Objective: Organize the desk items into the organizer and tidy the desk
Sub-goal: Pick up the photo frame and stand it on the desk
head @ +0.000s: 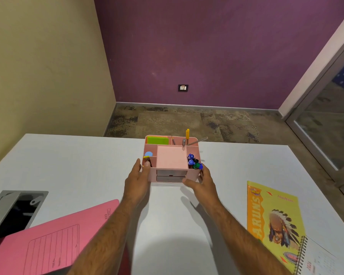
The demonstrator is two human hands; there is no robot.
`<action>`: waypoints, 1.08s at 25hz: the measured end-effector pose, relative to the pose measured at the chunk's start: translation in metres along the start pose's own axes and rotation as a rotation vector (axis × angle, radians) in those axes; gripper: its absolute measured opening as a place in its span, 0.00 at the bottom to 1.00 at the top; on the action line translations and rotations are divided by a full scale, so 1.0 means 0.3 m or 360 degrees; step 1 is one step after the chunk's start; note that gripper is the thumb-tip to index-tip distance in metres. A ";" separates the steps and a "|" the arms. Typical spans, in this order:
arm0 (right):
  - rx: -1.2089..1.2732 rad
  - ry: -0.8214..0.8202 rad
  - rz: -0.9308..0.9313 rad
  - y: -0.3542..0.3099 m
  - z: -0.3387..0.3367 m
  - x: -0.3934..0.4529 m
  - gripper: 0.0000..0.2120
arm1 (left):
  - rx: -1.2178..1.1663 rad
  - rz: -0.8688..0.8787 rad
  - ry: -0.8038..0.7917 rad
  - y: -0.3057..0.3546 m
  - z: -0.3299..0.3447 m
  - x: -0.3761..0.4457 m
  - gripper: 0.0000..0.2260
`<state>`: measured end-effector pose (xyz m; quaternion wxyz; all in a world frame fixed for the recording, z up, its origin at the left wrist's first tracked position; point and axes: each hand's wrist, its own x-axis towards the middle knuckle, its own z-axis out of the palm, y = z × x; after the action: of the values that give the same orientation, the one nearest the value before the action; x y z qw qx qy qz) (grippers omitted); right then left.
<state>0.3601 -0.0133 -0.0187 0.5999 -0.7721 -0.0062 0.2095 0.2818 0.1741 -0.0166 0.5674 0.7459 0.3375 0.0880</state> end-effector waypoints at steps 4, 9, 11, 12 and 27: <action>-0.0152 0.0011 -0.0049 -0.003 0.010 -0.085 0.41 | 0.0152 0.0036 0.0012 -0.027 -0.054 -0.090 0.30; -0.0394 -0.0044 -0.0064 0.032 0.026 -0.235 0.43 | 0.1052 0.0324 0.0010 -0.091 -0.156 -0.233 0.39; -0.0620 -0.0114 -0.0094 0.057 0.038 -0.311 0.45 | 0.1286 0.0428 -0.0001 -0.109 -0.190 -0.313 0.42; -0.0752 -0.0152 -0.0139 0.065 0.048 -0.349 0.46 | 0.1358 0.0465 0.0003 -0.117 -0.206 -0.354 0.42; -0.1473 -0.0628 -0.0599 0.285 0.290 -0.970 0.44 | 0.1521 0.0151 0.0165 -0.447 -0.525 -0.905 0.39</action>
<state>0.0452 -0.0328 -0.0231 0.2114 -0.8873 -0.3490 0.2149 -0.0587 0.1515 -0.0160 0.1389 0.9323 0.3336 -0.0140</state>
